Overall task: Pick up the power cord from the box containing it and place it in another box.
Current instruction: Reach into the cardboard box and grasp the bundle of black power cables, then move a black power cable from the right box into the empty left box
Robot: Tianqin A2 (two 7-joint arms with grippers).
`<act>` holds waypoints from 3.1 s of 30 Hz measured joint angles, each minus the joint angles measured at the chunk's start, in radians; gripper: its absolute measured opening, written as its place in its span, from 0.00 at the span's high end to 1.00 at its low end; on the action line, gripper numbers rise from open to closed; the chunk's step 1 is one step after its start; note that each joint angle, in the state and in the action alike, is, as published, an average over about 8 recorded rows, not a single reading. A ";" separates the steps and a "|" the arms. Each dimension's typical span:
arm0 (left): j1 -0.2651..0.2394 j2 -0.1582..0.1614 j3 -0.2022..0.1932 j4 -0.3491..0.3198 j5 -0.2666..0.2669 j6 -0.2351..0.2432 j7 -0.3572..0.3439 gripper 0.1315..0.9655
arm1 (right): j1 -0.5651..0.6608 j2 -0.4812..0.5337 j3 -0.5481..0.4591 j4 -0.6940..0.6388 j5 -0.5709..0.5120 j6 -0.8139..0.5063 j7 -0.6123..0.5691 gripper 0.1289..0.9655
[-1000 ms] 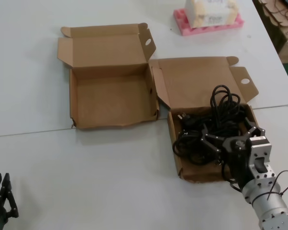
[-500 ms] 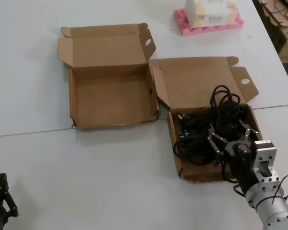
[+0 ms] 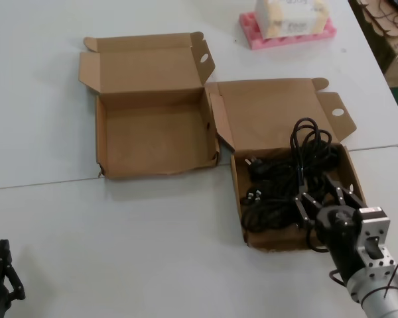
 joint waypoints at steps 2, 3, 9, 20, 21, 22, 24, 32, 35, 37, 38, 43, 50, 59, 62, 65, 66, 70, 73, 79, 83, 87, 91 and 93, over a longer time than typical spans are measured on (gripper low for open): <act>0.000 0.000 0.000 0.000 0.000 0.000 0.000 0.96 | -0.007 0.008 -0.007 0.005 -0.003 0.006 0.000 0.69; 0.000 0.000 0.000 0.000 0.000 0.000 0.000 0.96 | -0.010 0.012 -0.011 0.008 -0.005 0.010 0.000 0.71; 0.000 0.000 0.000 0.000 0.000 0.000 0.000 0.96 | -0.020 0.043 -0.038 0.024 -0.013 0.035 0.000 0.81; 0.000 0.000 0.000 0.000 0.000 0.000 0.000 0.96 | -0.028 0.109 -0.101 0.070 -0.025 0.072 0.000 0.95; 0.000 0.000 0.000 0.000 0.000 0.000 0.000 0.96 | -0.029 0.116 -0.107 0.075 -0.026 0.074 0.000 0.95; 0.000 0.000 0.000 0.000 0.000 0.000 0.000 0.96 | -0.030 0.122 -0.112 0.081 -0.028 0.076 0.000 0.96; 0.000 0.000 0.000 0.000 0.000 0.000 0.000 0.96 | -0.031 0.135 -0.121 0.092 -0.031 0.079 0.000 0.96; 0.000 0.000 0.000 0.000 0.000 0.000 0.000 0.96 | -0.041 0.176 -0.127 0.141 -0.042 0.066 0.000 0.96; 0.000 0.000 0.000 0.000 0.000 0.000 0.000 0.96 | -0.047 0.194 -0.115 0.167 -0.032 0.040 0.000 0.96; 0.000 0.000 0.000 0.000 0.000 0.000 0.000 0.96 | -0.054 0.207 -0.098 0.189 -0.014 0.007 0.000 0.96; 0.000 0.000 0.000 0.000 0.000 0.000 0.000 0.96 | -0.059 0.213 -0.085 0.201 0.000 -0.016 0.000 0.96; 0.000 0.000 0.000 0.000 0.000 0.000 0.000 0.96 | -0.083 0.250 -0.009 0.266 0.114 -0.165 0.000 0.96; 0.000 0.000 0.000 0.000 0.000 0.000 0.000 0.96 | -0.047 0.371 -0.035 0.318 0.299 -0.267 0.000 0.96; 0.000 0.000 0.000 0.000 0.000 0.000 0.000 0.96 | 0.070 0.561 -0.201 0.380 0.597 -0.185 0.000 0.96; 0.000 0.000 0.000 0.000 0.000 0.000 0.000 0.96 | 0.101 0.592 -0.216 0.403 0.683 -0.163 0.000 0.96; 0.000 0.000 0.000 0.000 0.000 0.000 0.000 0.96 | 0.143 0.600 -0.227 0.415 0.757 -0.150 0.000 0.96; 0.000 0.000 0.000 0.000 0.000 0.000 0.000 0.96 | 0.161 0.599 -0.234 0.415 0.779 -0.147 0.000 0.96; 0.000 0.000 0.000 0.000 0.000 0.000 0.000 0.96 | 0.262 0.565 -0.283 0.385 0.874 -0.125 0.000 0.96; 0.000 0.000 0.000 0.000 0.000 0.000 0.000 0.96 | 0.354 0.504 -0.325 0.329 0.945 -0.092 0.000 0.96; 0.000 0.000 0.000 0.000 0.000 0.000 0.000 0.96 | 0.524 0.292 -0.373 0.130 1.056 -0.017 0.000 0.96; 0.000 0.000 0.000 0.000 0.000 0.000 0.000 0.96 | 0.625 0.144 -0.417 -0.043 1.128 -0.007 0.000 0.96; 0.000 0.000 0.000 0.000 0.000 0.000 0.000 0.96 | 0.721 0.021 -0.492 -0.222 1.196 -0.027 0.000 0.96; 0.000 0.000 0.000 0.000 0.000 0.000 0.000 0.96 | 0.804 -0.087 -0.563 -0.402 1.236 -0.068 0.000 0.96; 0.000 0.000 0.000 0.000 0.000 0.000 0.000 0.96 | 0.837 -0.134 -0.583 -0.486 1.244 -0.095 0.000 0.96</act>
